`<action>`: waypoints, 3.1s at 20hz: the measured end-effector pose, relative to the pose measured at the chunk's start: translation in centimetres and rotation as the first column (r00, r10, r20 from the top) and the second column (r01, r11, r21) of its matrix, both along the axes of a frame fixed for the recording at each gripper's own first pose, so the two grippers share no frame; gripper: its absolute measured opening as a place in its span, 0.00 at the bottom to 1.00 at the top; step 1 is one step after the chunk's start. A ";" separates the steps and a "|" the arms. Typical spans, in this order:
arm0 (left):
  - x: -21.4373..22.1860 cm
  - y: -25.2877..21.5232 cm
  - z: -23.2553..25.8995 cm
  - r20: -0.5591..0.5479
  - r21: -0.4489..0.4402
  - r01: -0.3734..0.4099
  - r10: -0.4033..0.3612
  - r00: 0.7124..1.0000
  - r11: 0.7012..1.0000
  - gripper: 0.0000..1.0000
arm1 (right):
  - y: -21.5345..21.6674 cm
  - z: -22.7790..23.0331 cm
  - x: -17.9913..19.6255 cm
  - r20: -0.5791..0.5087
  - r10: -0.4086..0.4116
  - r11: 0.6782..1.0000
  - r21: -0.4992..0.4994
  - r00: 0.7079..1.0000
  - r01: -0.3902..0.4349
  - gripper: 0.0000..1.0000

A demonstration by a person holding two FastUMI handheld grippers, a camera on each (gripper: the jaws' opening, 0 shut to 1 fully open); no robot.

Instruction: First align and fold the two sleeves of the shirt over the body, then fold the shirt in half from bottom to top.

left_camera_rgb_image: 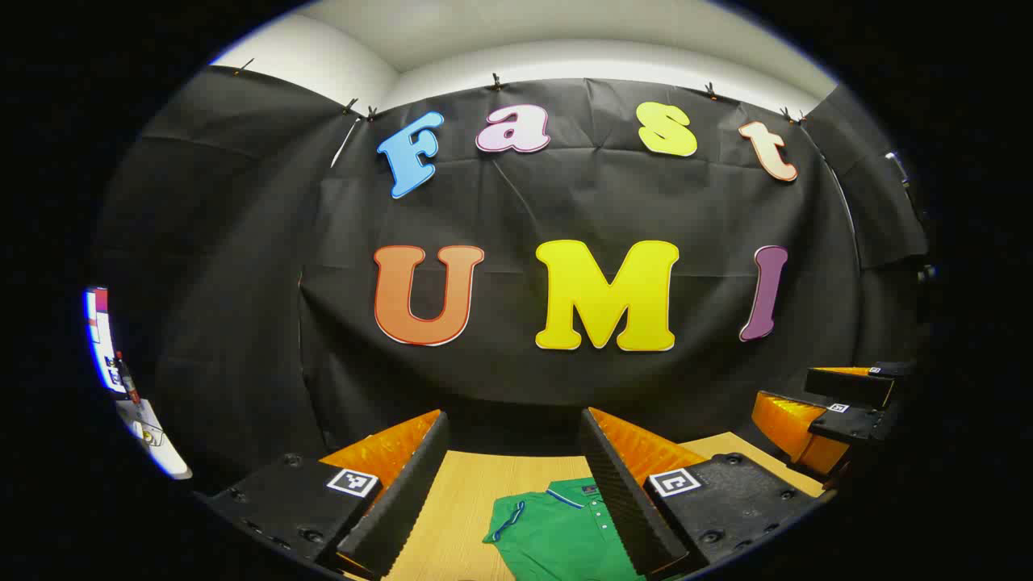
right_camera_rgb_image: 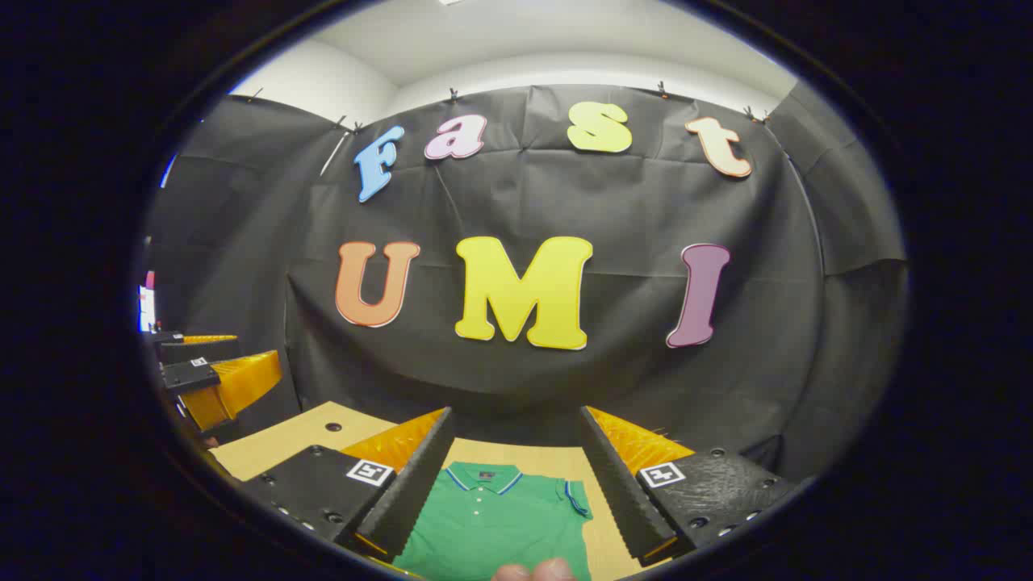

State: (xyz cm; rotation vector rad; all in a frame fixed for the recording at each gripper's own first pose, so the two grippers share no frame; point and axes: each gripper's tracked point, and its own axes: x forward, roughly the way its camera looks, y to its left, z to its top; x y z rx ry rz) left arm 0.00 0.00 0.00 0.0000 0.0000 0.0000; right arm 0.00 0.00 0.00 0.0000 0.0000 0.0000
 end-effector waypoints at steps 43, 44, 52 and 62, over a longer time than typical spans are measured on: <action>2.0 -4.9 -0.2 -0.042 0.014 -0.029 0.029 0.999 0.999 1.00 | -8.3 -12.8 4.6 -0.302 0.035 0.998 -0.048 0.953 -0.052 0.95; 2.3 -5.0 0.0 -0.037 0.016 -0.033 0.034 0.999 0.999 1.00 | -8.7 -13.7 5.4 -0.322 0.040 0.997 -0.051 0.946 -0.060 0.95; 4.0 -5.9 -0.4 -0.056 0.039 -0.058 0.060 0.997 0.998 1.00 | -12.7 -22.6 12.6 -0.480 0.029 0.996 -0.064 0.877 -0.067 0.95; 5.1 -6.7 -2.1 -0.120 0.042 -0.120 0.124 0.985 0.992 1.00 | -15.2 -34.4 18.7 -0.645 0.036 0.989 -0.089 0.763 -0.122 0.95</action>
